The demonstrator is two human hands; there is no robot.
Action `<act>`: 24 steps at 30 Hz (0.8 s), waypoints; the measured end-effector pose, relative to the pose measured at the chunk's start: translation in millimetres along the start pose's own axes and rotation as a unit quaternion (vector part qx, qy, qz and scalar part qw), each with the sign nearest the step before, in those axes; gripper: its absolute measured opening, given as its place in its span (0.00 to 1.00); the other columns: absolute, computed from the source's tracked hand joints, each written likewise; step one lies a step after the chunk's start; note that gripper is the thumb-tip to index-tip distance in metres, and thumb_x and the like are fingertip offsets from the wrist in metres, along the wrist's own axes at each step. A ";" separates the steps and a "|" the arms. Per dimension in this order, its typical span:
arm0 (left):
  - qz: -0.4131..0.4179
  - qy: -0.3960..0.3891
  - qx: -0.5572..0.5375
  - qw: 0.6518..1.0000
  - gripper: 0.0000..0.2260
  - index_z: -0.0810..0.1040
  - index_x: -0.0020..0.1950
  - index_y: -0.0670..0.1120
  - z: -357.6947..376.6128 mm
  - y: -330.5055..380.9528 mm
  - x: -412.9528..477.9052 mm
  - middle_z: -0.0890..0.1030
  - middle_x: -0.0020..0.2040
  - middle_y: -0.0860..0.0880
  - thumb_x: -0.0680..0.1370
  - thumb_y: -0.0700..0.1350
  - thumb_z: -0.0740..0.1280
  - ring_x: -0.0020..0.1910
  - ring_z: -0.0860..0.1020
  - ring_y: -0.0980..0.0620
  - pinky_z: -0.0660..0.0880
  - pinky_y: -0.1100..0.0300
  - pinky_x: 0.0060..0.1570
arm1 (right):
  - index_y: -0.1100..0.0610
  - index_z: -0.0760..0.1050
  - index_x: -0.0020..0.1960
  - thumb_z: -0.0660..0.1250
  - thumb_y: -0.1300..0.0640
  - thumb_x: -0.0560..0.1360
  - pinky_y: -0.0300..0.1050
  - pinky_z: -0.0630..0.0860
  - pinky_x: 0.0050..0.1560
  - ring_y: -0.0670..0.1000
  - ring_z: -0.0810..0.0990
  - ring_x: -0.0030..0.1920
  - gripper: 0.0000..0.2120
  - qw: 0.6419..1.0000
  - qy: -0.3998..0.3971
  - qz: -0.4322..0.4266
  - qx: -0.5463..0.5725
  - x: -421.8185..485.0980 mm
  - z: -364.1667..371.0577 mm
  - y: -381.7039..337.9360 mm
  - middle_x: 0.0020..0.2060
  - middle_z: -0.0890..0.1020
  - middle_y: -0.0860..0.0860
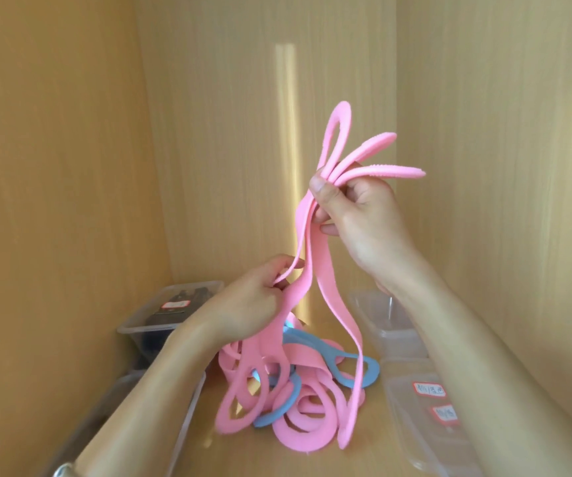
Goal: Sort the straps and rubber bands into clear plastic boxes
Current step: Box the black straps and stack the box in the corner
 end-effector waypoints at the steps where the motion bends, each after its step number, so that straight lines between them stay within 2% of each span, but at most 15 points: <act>1: -0.015 -0.019 -0.010 1.000 0.15 0.75 0.59 0.57 0.1 -1.1 -0.3 0.78 0.37 0.58 0.76 0.42 0.59 0.37 0.77 0.55 0.75 0.58 0.45 | 0.52 0.76 0.37 0.64 0.51 0.79 0.62 0.79 0.51 0.53 0.83 0.40 0.12 1.000 -0.001 0.001 0.001 0.1 0.4 0.8 0.29 0.79 0.45; 3: -0.037 -0.048 -0.028 0.998 0.19 0.74 0.59 0.63 -1.1 -2.9 -1.9 0.82 0.48 0.55 0.71 0.46 0.60 0.50 0.81 0.49 0.75 0.47 0.58 | 0.52 0.76 0.38 0.64 0.51 0.79 0.63 0.78 0.50 0.54 0.83 0.40 0.12 1.000 -0.001 0.004 0.006 0.4 1.2 2.6 0.30 0.80 0.45; 4: -0.036 -0.053 -0.038 0.997 0.19 0.74 0.59 0.64 -2.1 -1.9 -3.0 0.82 0.51 0.55 0.70 0.48 0.61 0.53 0.80 0.49 0.74 0.44 0.60 | 0.53 0.76 0.38 0.65 0.51 0.79 0.63 0.78 0.50 0.54 0.83 0.41 0.12 1.000 0.000 0.005 0.010 0.4 1.5 2.9 0.30 0.80 0.46; 6: -0.021 -0.049 -0.068 0.996 0.20 0.72 0.63 0.66 -3.0 1.1 -4.6 0.81 0.55 0.59 0.72 0.54 0.64 0.56 0.79 0.54 0.72 0.46 0.63 | 0.57 0.77 0.39 0.65 0.51 0.79 0.63 0.78 0.50 0.57 0.83 0.41 0.13 1.000 0.004 0.006 0.023 0.3 2.2 2.5 0.30 0.80 0.46; 9: 0.020 -0.049 -0.074 0.996 0.32 0.63 0.72 0.63 2.6 8.8 -2.9 0.77 0.62 0.60 0.70 0.63 0.69 0.63 0.75 0.57 0.70 0.51 0.66 | 0.63 0.76 0.40 0.65 0.53 0.79 0.65 0.78 0.50 0.61 0.82 0.41 0.15 0.998 0.009 0.001 0.064 -1.2 5.5 -1.5 0.28 0.78 0.46; 11: 0.043 -0.029 -0.053 0.997 0.35 0.63 0.73 0.57 9.8 14.3 -1.0 0.77 0.62 0.58 0.69 0.63 0.70 0.61 0.76 0.59 0.71 0.55 0.63 | 0.63 0.76 0.40 0.66 0.52 0.78 0.66 0.78 0.50 0.62 0.82 0.41 0.15 0.997 0.003 -0.006 0.083 -3.2 8.9 -5.4 0.27 0.77 0.45; 13: 0.045 0.004 -0.043 0.998 0.32 0.68 0.69 0.50 14.3 18.7 0.5 0.78 0.59 0.55 0.69 0.62 0.71 0.57 0.77 0.58 0.73 0.60 0.56 | 0.64 0.76 0.39 0.66 0.52 0.78 0.66 0.78 0.49 0.62 0.82 0.41 0.16 0.995 -0.001 -0.012 0.096 -5.6 11.8 -10.0 0.27 0.77 0.45; 16: 0.026 0.060 -0.064 0.996 0.14 0.77 0.54 0.45 12.7 20.4 -0.1 0.79 0.44 0.53 0.74 0.52 0.72 0.41 0.77 0.56 0.72 0.62 0.43 | 0.61 0.75 0.38 0.66 0.52 0.78 0.66 0.78 0.48 0.62 0.81 0.39 0.15 0.993 0.001 -0.016 0.117 -7.8 11.2 -18.0 0.26 0.77 0.45; 17: 0.020 0.073 -0.084 0.994 0.09 0.77 0.49 0.46 11.3 19.7 -0.5 0.78 0.40 0.52 0.75 0.49 0.71 0.38 0.76 0.54 0.72 0.61 0.41 | 0.60 0.75 0.37 0.66 0.54 0.79 0.65 0.79 0.48 0.58 0.80 0.37 0.14 0.991 0.003 -0.015 0.131 -8.0 10.0 -20.5 0.26 0.76 0.45; 19: 0.013 0.087 -0.119 0.989 0.08 0.78 0.45 0.45 8.4 17.2 -0.6 0.79 0.38 0.44 0.73 0.48 0.73 0.38 0.78 0.48 0.74 0.55 0.42 | 0.59 0.74 0.38 0.64 0.58 0.80 0.58 0.82 0.47 0.52 0.80 0.37 0.12 0.987 0.012 -0.013 0.161 -7.7 7.0 -24.0 0.27 0.76 0.46; 21: 0.015 0.080 -0.158 0.984 0.12 0.79 0.47 0.45 5.4 16.5 -2.4 0.82 0.44 0.40 0.69 0.50 0.73 0.47 0.81 0.41 0.76 0.46 0.52 | 0.58 0.74 0.39 0.63 0.58 0.80 0.53 0.83 0.45 0.50 0.80 0.38 0.11 0.984 0.027 -0.016 0.175 -7.0 3.6 -24.8 0.30 0.76 0.50; 22: 0.018 0.069 -0.176 0.982 0.14 0.79 0.49 0.45 3.6 17.3 -3.9 0.83 0.46 0.41 0.68 0.50 0.72 0.50 0.81 0.41 0.75 0.45 0.56 | 0.58 0.74 0.39 0.63 0.58 0.80 0.52 0.83 0.45 0.49 0.81 0.37 0.11 0.983 0.036 -0.015 0.180 -6.3 2.0 -23.9 0.30 0.76 0.50; 24: 0.028 0.047 -0.195 0.979 0.16 0.79 0.54 0.45 0.5 17.2 -5.3 0.84 0.46 0.44 0.69 0.50 0.73 0.50 0.83 0.45 0.77 0.47 0.55 | 0.59 0.74 0.38 0.63 0.58 0.80 0.49 0.83 0.44 0.48 0.81 0.37 0.12 0.981 0.051 -0.007 0.186 -4.8 -0.8 -21.8 0.30 0.76 0.50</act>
Point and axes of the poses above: each hand's wrist, its own x-axis towards the middle knuckle, its own z-axis out of the palm, y = z × x, the point moved 1 cm from there along x, towards the middle knuckle
